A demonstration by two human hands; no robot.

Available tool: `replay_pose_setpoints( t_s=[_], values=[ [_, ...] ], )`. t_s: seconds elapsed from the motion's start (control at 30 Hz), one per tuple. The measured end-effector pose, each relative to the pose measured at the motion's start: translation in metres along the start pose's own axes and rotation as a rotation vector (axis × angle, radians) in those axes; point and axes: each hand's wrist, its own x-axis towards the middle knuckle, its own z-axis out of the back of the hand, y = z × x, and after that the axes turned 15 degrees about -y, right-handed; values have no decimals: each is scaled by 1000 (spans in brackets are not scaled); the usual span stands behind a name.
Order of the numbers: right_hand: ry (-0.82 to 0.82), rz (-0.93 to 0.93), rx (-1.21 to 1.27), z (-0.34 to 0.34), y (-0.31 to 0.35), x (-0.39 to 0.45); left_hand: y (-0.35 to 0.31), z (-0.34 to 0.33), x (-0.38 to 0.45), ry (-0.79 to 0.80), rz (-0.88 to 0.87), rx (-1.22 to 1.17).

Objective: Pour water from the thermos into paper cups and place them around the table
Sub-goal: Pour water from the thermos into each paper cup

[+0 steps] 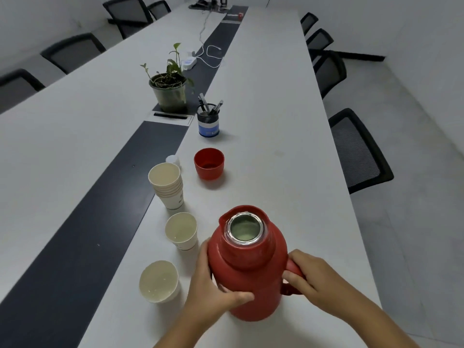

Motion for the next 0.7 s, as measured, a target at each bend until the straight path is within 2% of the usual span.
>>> replay_pose_setpoints(
  t_s=[0.33,0.7],
  values=[
    [-168,98,95,37,-53,90,-4,-65,88,-58,-96,104],
    [-187,167,214,45,-74,200,-12,-91,180,-144,-139,178]
  ],
)
